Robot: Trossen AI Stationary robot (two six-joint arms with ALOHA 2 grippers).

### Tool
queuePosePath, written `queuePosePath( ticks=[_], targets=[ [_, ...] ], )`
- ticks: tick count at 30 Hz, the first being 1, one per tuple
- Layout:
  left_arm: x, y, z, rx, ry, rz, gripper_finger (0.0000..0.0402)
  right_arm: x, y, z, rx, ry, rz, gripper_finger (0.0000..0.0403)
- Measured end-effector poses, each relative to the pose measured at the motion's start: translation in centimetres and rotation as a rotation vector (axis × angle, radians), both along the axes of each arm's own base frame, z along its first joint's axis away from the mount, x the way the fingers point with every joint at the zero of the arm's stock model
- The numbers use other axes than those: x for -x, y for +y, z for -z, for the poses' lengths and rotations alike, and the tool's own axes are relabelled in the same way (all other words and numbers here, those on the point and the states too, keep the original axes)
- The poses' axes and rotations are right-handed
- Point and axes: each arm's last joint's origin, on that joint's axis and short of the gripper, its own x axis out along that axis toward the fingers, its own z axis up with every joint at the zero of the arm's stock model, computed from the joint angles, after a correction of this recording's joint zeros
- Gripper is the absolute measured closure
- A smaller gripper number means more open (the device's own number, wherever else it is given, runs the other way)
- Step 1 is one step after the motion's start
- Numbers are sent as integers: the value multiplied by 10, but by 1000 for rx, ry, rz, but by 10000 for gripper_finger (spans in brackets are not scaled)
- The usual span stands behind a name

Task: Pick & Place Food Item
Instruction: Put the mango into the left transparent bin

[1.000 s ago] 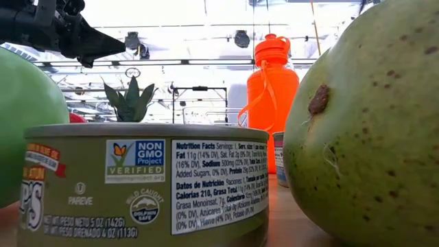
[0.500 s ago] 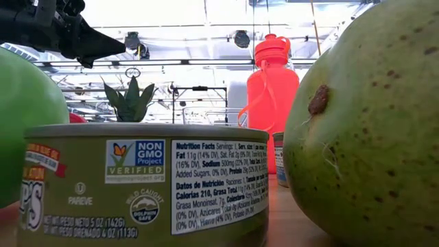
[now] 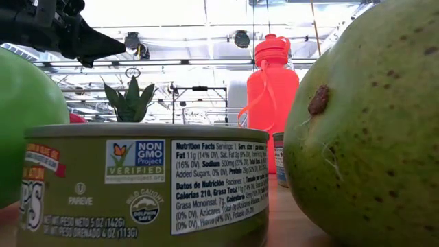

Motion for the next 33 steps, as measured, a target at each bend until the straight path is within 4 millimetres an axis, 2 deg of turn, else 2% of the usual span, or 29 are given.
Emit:
queuePosePath(
  ticks=[7,13,17,21,25,28,33],
  targets=[
    [0,0,0,1,0,0,350,4,-2,42,21,30,40,200],
    [0,0,0,1,0,0,350,2,-2,70,18,6,40,200],
    [0,0,0,1,0,0,350,2,-2,72,4,-35,47,200],
    [0,0,0,1,0,-1,350,-3,-1,61,-10,-89,67,200],
    [0,0,0,-2,1,0,350,-22,4,41,15,-67,71,200],
    [0,0,0,-2,1,-1,350,-49,9,34,20,-38,119,200],
    [0,0,0,0,0,-1,350,-100,13,37,54,-63,307,200]
  ],
)
